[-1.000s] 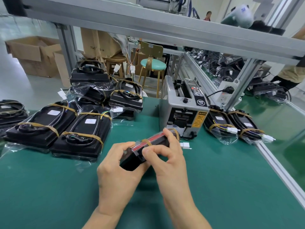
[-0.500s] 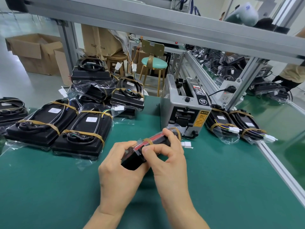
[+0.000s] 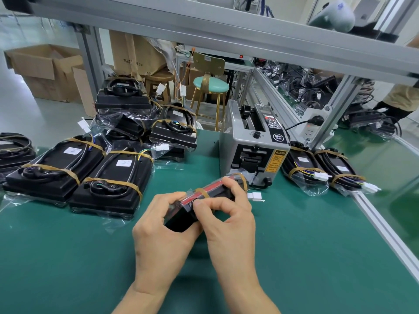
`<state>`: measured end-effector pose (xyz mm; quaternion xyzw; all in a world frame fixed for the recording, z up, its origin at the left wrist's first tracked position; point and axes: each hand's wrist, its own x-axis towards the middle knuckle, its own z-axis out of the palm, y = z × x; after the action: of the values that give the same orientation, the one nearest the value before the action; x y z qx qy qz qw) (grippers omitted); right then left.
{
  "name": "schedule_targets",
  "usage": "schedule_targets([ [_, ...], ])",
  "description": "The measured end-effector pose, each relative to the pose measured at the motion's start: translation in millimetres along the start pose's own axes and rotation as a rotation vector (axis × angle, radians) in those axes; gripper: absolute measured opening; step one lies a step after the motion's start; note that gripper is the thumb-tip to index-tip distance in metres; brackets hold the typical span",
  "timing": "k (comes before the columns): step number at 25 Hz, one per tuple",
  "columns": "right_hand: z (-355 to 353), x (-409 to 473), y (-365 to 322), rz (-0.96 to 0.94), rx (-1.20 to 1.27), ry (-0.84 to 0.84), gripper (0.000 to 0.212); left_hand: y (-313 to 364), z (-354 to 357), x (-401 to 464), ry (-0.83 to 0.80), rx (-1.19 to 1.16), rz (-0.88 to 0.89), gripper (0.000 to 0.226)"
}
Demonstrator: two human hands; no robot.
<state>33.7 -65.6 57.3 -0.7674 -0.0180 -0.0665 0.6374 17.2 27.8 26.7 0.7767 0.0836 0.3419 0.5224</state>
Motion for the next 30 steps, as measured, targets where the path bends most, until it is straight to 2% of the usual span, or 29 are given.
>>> schedule_targets([
  [7, 1.2, 0.2, 2.5, -0.019, -0.015, 0.004, 0.022, -0.8, -0.4, 0.5, -0.001, 0.002, -0.003, 0.040],
  [13, -2.8, 2.5, 3.8, 0.017, 0.051, -0.042, 0.004, -2.9, 0.3, 0.8, 0.007, -0.012, -0.015, 0.046],
  [20, -2.1, 3.7, 1.8, 0.007, 0.008, -0.056, 0.004, -0.2, 1.8, 1.2, 0.024, -0.021, -0.022, 0.040],
  [24, -2.6, 1.6, 4.7, -0.008, 0.004, -0.069, 0.020, -2.8, 1.9, -0.4, 0.013, -0.003, -0.013, 0.041],
  [30, 1.1, 1.4, 3.4, -0.023, -0.010, -0.024, 0.023, -1.6, 1.3, -0.2, 0.018, 0.002, -0.004, 0.040],
])
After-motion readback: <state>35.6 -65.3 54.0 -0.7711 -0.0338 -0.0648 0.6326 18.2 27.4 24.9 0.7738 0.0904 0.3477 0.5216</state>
